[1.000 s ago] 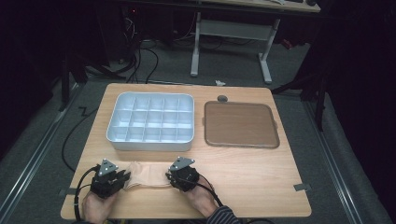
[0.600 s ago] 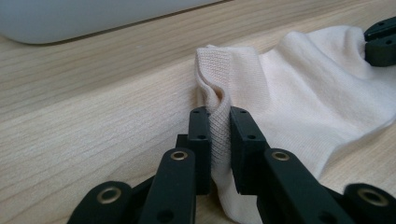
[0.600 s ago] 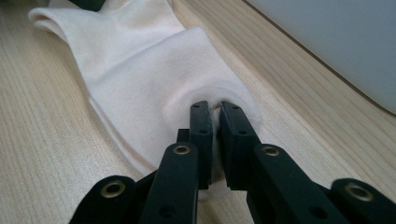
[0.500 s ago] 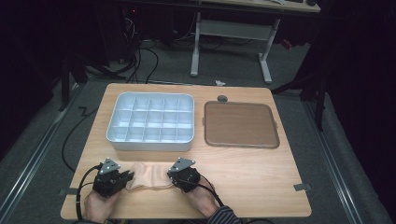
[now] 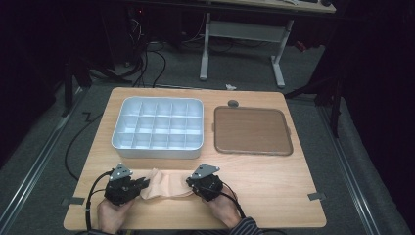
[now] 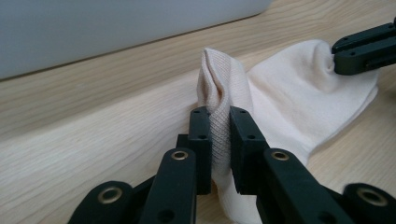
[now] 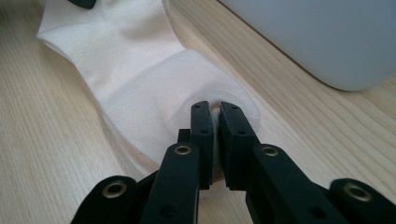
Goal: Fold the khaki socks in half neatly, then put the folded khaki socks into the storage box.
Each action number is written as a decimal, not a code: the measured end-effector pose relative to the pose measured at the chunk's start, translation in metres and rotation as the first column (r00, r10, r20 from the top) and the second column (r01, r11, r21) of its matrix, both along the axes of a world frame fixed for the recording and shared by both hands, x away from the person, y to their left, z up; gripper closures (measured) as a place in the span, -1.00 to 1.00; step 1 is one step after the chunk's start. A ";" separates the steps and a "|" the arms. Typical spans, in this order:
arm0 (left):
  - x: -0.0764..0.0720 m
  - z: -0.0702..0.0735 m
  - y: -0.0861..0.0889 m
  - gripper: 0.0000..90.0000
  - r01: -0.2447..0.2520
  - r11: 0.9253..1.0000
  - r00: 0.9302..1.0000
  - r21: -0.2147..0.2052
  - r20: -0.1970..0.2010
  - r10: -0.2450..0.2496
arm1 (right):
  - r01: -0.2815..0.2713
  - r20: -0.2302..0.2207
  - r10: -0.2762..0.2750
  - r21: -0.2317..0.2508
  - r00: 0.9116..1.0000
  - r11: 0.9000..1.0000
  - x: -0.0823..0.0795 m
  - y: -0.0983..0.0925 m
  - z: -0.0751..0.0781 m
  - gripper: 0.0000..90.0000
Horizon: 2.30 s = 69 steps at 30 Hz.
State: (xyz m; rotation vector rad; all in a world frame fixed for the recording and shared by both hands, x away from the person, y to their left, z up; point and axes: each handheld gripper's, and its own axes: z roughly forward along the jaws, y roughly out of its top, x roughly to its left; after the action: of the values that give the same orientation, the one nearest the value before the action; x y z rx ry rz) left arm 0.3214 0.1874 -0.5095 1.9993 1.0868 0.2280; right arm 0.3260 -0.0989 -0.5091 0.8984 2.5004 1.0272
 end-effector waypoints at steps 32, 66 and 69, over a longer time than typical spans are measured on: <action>0.016 -0.005 -0.066 0.78 0.074 0.996 0.997 -0.046 0.021 -0.073 | 0.114 0.016 -0.114 -0.008 0.993 0.993 -0.009 -0.073 0.004 0.88; 0.021 -0.006 -0.065 0.03 0.048 0.999 0.999 -0.022 -0.021 -0.048 | 0.215 -0.008 -0.216 0.126 0.976 0.968 -0.017 -0.101 -0.006 0.34; 0.022 -0.004 -0.059 -0.02 0.033 0.999 0.999 -0.032 -0.030 -0.034 | 0.213 0.005 -0.216 0.139 0.976 0.967 -0.022 -0.102 -0.002 0.45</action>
State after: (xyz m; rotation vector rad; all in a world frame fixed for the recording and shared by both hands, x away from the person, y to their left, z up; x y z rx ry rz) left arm 0.3432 0.1286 -0.5133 1.9971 1.0693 0.1620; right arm 0.3037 -0.2008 -0.5114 1.1647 2.2760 1.1395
